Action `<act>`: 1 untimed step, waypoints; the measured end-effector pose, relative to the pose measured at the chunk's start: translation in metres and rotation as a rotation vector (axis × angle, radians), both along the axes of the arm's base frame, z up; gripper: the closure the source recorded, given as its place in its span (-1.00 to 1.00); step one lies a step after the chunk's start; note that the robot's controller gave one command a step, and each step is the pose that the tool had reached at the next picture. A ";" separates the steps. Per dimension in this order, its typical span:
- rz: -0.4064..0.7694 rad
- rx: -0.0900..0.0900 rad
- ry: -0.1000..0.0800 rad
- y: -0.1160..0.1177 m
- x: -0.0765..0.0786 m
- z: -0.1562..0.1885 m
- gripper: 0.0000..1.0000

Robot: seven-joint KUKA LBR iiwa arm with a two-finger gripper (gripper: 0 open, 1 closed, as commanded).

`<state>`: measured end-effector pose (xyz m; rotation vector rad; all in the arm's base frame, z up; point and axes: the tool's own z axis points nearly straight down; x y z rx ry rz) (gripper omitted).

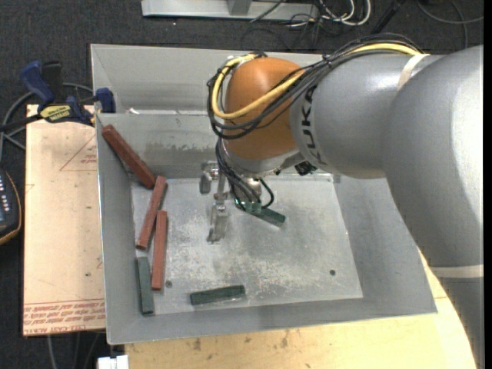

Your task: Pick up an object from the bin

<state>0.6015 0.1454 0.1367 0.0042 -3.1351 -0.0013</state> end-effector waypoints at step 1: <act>-0.037 0.000 0.003 0.037 -0.101 -0.057 -1.00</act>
Offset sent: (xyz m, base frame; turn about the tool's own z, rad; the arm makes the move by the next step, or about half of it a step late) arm -0.0971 0.0337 -0.0538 0.0425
